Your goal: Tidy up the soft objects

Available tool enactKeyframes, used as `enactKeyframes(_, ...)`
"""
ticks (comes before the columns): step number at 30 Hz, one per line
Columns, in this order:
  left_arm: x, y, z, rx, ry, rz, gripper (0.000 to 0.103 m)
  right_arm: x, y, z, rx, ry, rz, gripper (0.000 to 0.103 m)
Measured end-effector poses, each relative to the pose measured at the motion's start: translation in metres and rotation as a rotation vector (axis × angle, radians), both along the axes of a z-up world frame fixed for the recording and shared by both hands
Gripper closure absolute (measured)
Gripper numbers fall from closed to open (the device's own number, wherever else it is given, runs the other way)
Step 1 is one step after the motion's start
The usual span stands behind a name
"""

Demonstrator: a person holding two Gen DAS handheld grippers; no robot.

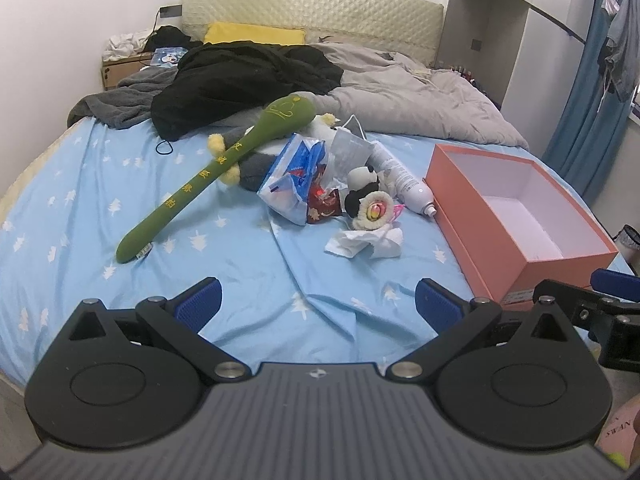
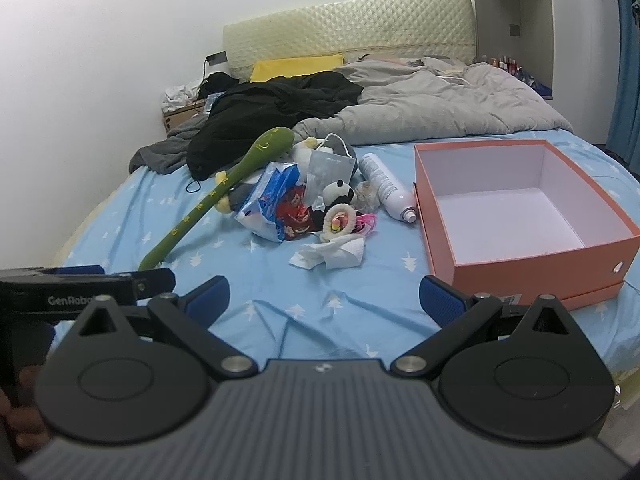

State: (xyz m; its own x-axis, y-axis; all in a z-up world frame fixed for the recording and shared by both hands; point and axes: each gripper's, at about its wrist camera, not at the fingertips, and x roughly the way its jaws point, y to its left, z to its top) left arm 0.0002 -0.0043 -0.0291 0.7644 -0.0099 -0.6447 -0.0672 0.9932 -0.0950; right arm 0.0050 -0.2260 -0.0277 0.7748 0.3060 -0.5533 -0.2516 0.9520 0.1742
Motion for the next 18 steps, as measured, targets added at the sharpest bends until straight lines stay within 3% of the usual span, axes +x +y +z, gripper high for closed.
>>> enactKeyframes(18, -0.0012, 0.0045, -0.0032, -0.023, 0.009, -0.006, 0.0, 0.001, -0.0006, -0.0002, 0.005, 0.0, 0.001, 0.0)
